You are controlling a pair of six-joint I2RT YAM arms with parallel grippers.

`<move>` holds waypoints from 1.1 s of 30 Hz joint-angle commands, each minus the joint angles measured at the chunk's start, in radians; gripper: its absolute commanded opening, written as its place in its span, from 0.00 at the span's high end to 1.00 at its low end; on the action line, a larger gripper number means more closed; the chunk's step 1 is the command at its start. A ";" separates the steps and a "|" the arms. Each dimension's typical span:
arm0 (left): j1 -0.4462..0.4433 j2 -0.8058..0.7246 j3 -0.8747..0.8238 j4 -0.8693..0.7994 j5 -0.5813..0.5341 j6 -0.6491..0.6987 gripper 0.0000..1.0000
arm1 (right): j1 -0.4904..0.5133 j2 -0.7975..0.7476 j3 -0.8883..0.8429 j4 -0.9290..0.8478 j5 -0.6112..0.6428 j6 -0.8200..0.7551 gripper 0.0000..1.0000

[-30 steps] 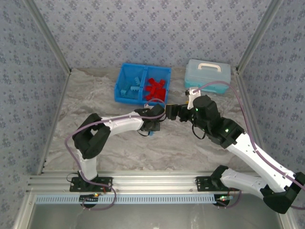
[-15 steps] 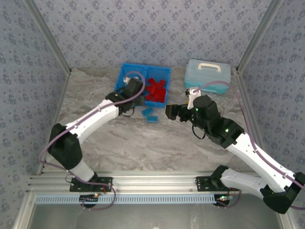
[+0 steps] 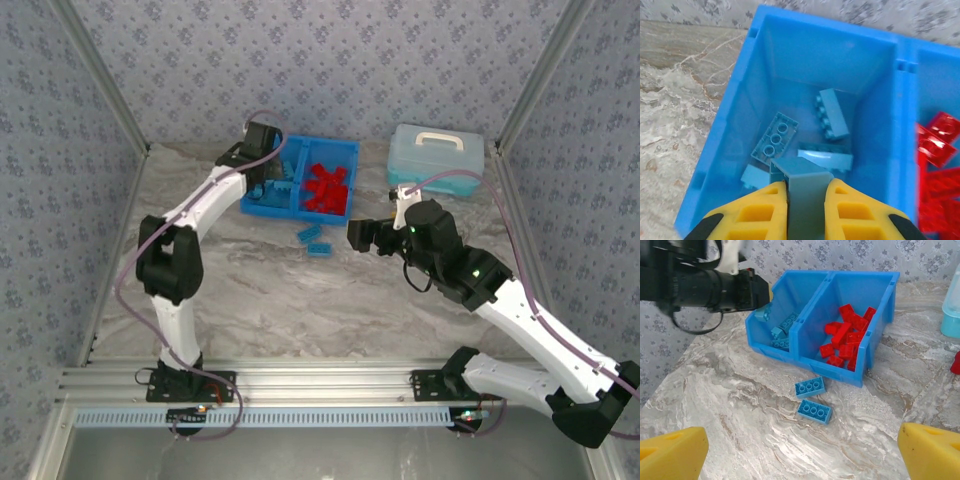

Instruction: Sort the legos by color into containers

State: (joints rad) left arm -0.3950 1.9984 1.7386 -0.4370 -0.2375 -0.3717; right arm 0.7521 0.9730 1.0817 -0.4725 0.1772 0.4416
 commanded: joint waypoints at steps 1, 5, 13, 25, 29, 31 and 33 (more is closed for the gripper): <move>0.008 0.072 0.087 -0.029 0.064 0.041 0.82 | -0.006 -0.007 0.035 -0.036 0.022 0.005 0.00; 0.008 0.133 0.118 -0.051 0.101 0.035 0.78 | -0.008 -0.008 0.033 -0.033 0.024 0.006 0.00; 0.009 0.108 0.101 -0.052 0.127 0.033 0.62 | -0.007 -0.005 0.042 -0.038 0.022 0.009 0.00; -0.037 -0.255 -0.065 -0.013 0.247 0.007 0.52 | -0.007 -0.006 0.046 -0.029 0.027 0.025 0.00; -0.136 -0.406 -0.240 0.021 0.224 0.027 0.51 | -0.007 -0.007 0.030 -0.019 0.031 0.028 0.00; -0.178 -0.464 -0.338 0.058 0.228 0.018 0.50 | -0.008 -0.005 0.020 -0.012 0.029 0.028 0.00; -0.221 -0.499 -0.414 0.074 0.214 0.008 0.48 | -0.009 -0.003 0.016 -0.010 0.029 0.022 0.00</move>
State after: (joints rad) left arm -0.5842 1.4990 1.4265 -0.3809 -0.0261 -0.3523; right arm 0.7502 0.9730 1.0966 -0.4973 0.1879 0.4564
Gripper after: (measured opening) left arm 0.513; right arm 0.999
